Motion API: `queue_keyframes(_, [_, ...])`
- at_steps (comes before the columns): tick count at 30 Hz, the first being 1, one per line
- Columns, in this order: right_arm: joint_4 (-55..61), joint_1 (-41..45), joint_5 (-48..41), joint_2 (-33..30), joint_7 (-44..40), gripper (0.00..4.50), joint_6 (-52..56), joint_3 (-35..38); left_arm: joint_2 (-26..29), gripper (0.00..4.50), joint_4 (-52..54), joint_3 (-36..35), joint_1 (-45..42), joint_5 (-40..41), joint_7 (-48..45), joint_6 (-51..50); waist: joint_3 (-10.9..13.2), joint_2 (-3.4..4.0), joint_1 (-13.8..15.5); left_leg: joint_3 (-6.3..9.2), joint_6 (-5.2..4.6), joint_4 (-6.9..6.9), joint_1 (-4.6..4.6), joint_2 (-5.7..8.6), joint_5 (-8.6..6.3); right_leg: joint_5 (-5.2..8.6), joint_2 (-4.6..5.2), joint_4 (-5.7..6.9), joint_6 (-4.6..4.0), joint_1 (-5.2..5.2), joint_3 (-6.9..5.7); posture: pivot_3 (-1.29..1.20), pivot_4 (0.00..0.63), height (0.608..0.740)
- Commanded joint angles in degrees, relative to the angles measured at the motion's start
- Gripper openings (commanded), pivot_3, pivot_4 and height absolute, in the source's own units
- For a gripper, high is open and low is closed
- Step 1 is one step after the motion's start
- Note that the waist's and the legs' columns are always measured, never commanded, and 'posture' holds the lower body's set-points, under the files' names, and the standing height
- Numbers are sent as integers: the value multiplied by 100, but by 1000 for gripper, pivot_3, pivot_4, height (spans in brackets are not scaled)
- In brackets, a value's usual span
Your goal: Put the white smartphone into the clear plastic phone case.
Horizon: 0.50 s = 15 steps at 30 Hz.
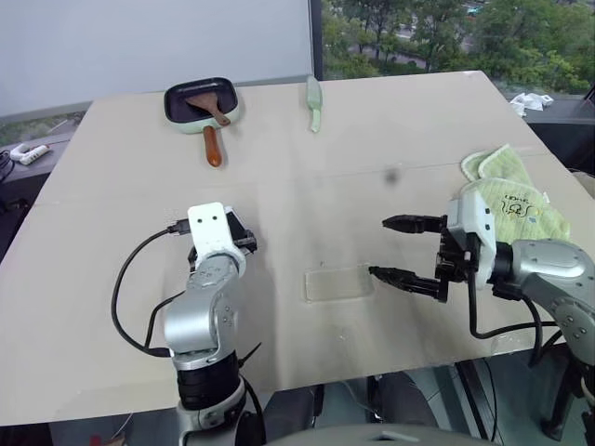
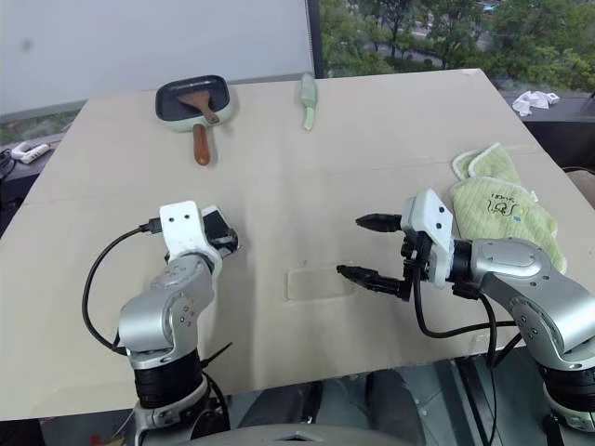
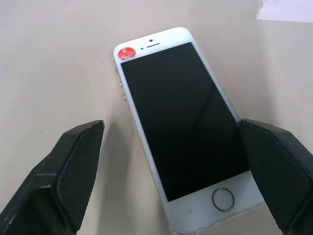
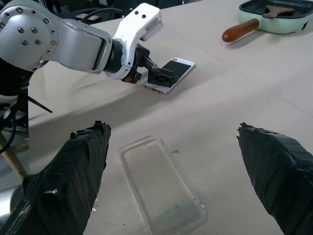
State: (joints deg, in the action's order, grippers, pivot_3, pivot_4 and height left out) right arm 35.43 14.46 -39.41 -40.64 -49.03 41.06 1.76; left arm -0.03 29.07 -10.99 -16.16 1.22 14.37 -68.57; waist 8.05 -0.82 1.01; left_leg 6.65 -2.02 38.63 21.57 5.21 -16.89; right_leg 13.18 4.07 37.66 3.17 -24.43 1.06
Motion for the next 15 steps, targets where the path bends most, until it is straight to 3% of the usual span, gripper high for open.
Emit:
queue_keyframes(1, [99, 31, -65, -23, 16, 4480, -144, 133, -203, 4500, -295, 99, 106, -55, 10, -106, -1, 1, 1, 0, 0, 0, -1, 0, 0, 0, 0, 0, 0, 1, 0, 0, 150, 740])
queue_keyframes(12, [85, -93, -88, -74, -63, 4480, -249, 130, -776, 4500, -314, -574, 142, -146, 191, -245, -4, 3, 0, 1, -1, 1, -1, 0, 0, 0, 0, -3, 1, 3, -1, 0, 150, 740])
queue_keyframes(15, [77, -112, -74, -82, -80, 4500, -271, 122, -874, 3717, -304, -689, 121, -142, 223, -304, -12, 16, -17, -1, 0, -1, -5, -2, -1, 0, -2, -1, 1, 3, 0, 0, 150, 740])
